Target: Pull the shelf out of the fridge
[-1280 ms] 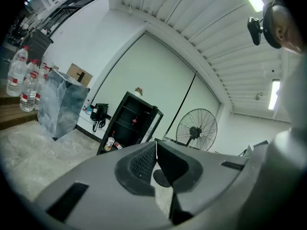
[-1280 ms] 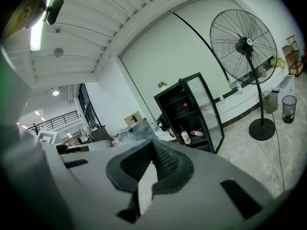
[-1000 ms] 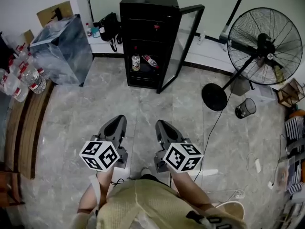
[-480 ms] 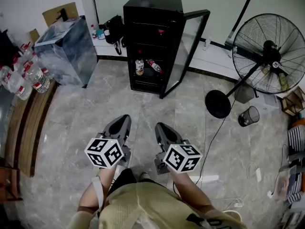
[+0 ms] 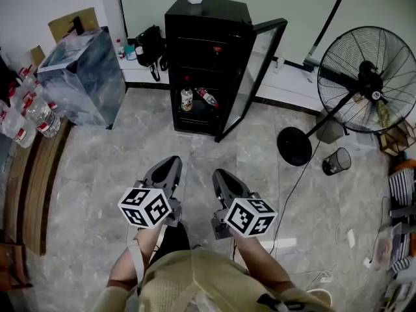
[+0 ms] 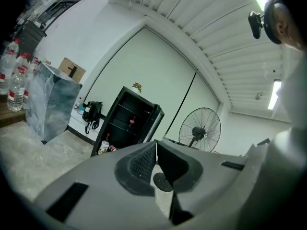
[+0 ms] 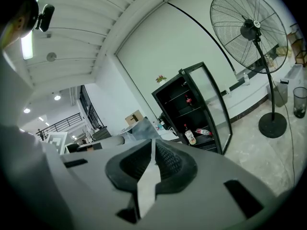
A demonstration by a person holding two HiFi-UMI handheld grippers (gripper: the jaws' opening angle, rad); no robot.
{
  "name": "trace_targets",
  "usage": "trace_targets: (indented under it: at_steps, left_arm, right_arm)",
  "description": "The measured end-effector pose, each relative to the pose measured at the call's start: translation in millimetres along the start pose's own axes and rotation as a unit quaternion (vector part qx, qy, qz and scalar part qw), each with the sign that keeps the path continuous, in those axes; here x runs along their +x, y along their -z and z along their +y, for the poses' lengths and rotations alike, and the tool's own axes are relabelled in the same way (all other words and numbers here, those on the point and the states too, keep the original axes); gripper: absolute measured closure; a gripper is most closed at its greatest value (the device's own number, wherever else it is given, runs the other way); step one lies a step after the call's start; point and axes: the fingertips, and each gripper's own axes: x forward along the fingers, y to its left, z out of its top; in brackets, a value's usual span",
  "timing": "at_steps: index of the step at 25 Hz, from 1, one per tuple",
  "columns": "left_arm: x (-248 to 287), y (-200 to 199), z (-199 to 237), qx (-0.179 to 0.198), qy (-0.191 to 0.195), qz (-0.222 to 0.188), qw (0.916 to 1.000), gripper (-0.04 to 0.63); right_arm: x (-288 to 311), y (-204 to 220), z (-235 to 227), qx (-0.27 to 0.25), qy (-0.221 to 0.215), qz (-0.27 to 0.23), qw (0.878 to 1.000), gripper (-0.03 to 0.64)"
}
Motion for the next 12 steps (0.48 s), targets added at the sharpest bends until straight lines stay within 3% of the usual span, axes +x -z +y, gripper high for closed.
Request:
trace_targets:
  at_steps: [6, 12]
  left_arm:
    - [38, -25, 28, 0.004, 0.034, 0.015, 0.9993, 0.58]
    - [65, -49, 66, 0.005, 0.054, 0.028, 0.9982, 0.58]
  right_arm:
    - [50, -28, -1, 0.007, 0.015, -0.026, 1.0, 0.595]
    - [104, -45, 6, 0.033, 0.011, -0.037, 0.999, 0.532]
